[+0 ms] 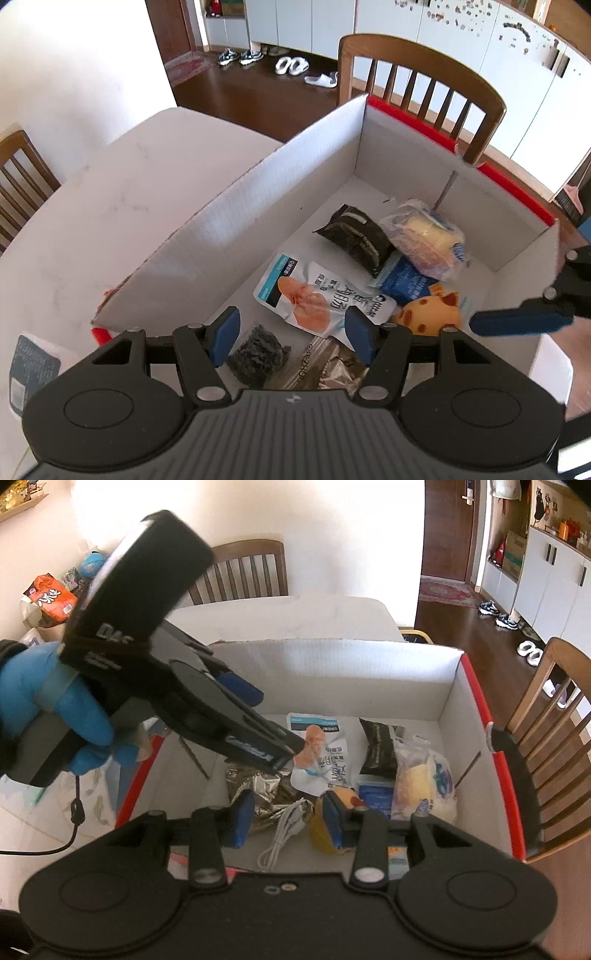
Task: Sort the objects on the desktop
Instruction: 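Open both tools to drop the snack bag and cable into the box, then move both tools back from the box toward the table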
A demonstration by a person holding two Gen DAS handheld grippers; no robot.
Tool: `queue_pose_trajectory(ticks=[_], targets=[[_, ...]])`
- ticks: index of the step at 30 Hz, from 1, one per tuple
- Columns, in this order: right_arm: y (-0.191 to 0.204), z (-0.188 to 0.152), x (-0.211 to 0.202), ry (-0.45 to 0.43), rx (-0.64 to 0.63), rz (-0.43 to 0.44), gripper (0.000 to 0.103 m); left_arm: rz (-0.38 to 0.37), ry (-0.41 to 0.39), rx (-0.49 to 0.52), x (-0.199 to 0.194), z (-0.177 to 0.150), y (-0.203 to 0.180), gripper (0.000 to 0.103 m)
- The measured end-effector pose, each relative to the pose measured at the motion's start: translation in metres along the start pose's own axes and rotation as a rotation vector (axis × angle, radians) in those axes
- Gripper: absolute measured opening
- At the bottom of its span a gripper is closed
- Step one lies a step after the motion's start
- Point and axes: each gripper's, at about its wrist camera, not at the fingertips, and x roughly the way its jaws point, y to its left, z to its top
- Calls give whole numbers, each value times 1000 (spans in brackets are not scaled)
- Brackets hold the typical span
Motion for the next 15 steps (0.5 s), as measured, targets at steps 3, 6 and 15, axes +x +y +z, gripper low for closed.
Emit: queue_pose_trajectory(ticks=[3,6,15], targets=[[0,2,-6,-3,-2,-3,42,-8,-25,-7,-16,-4,-2,62],[1,1,-12,-12,-9,-6,45,-17,-49,-12,-30,-9,-3,62],[6,0,-21,-27,-18,-5,47,-28,-114,-47,-67,-32,-3,62]])
